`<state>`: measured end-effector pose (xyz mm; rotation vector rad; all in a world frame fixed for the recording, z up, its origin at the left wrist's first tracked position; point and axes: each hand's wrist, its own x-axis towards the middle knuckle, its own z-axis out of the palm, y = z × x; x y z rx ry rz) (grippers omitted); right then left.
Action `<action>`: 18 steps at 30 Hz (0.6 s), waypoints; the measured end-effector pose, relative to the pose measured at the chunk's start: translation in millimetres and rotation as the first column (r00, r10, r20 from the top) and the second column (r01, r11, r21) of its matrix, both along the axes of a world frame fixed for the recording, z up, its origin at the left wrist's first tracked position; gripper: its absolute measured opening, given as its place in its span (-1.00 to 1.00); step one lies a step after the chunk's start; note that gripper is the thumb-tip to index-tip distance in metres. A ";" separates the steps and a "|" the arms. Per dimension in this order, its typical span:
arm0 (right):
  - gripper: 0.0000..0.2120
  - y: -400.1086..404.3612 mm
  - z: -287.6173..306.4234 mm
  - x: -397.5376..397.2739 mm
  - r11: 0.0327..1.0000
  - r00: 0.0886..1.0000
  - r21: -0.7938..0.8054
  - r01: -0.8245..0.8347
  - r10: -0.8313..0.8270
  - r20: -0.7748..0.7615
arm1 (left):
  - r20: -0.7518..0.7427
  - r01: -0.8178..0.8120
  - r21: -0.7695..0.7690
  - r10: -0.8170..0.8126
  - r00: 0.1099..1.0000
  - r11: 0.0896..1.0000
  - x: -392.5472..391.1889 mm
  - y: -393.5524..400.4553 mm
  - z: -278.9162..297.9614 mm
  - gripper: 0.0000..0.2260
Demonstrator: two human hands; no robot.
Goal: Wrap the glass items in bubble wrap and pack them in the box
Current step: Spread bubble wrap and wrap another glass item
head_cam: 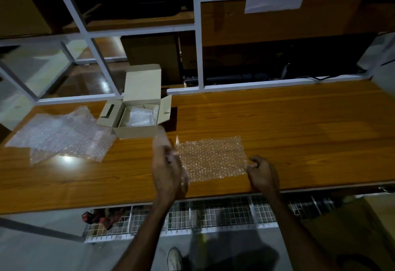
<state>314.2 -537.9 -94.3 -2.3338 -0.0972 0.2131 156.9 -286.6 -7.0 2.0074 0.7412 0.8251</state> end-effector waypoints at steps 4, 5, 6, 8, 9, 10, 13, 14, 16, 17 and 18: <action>-0.61 -2.0 1.5 -6.4 1.000 0.999 0.021 -0.014 0.013 0.041 | -0.185 0.336 0.259 -0.295 0.937 0.906 39.4 -45.7 -32.2 -0.82; -0.59 -1.8 3.8 -7.9 0.999 0.999 0.028 -0.016 0.015 0.042 | -0.243 0.410 0.295 -0.347 0.906 0.863 47.8 -56.5 -36.8 -0.80; -0.58 -1.4 5.6 -8.4 0.999 0.999 0.033 -0.008 0.007 0.034 | -0.288 0.475 0.318 -0.393 0.873 0.821 56.1 -65.0 -42.2 -0.77; -0.57 -0.1 11.3 -9.0 0.999 1.000 0.039 0.013 -0.013 0.015 | -0.389 0.580 0.355 -0.449 0.805 0.733 69.0 -80.5 -46.0 -0.66; -0.57 -0.9 11.3 -8.0 0.999 1.000 0.045 0.017 -0.017 0.006 | -0.434 0.621 0.370 -0.462 0.773 0.692 73.1 -86.2 -46.9 -0.61; -0.58 -1.7 12.1 -7.5 0.999 1.000 0.050 0.016 -0.016 -0.001 | -0.462 0.650 0.375 -0.474 0.749 0.661 76.3 -90.8 -47.8 -0.58; -0.63 -6.6 11.2 -7.3 0.998 1.000 0.067 -0.005 0.005 0.002 | -0.525 0.724 0.297 -0.527 0.668 0.622 78.6 -100.5 -47.2 -0.45; -0.64 -8.0 9.0 -6.7 0.997 1.000 0.078 -0.007 0.007 0.007 | -0.535 0.742 0.265 -0.547 0.644 0.615 78.1 -101.4 -47.0 -0.42; -0.68 -9.7 8.2 -5.3 0.995 1.000 0.097 -0.001 0.001 0.000 | -0.467 0.728 0.250 -0.580 0.668 0.638 72.9 -101.1 -44.8 -0.48; -0.72 -9.4 7.6 -4.5 0.995 1.000 0.100 0.011 -0.011 -0.004 | -0.401 0.688 0.276 -0.570 0.717 0.671 69.9 -98.9 -43.7 -0.54; -0.78 -8.5 6.5 -3.7 0.994 1.000 0.106 0.031 -0.031 -0.002 | -0.336 0.628 0.321 -0.534 0.775 0.709 66.6 -95.2 -43.3 -0.62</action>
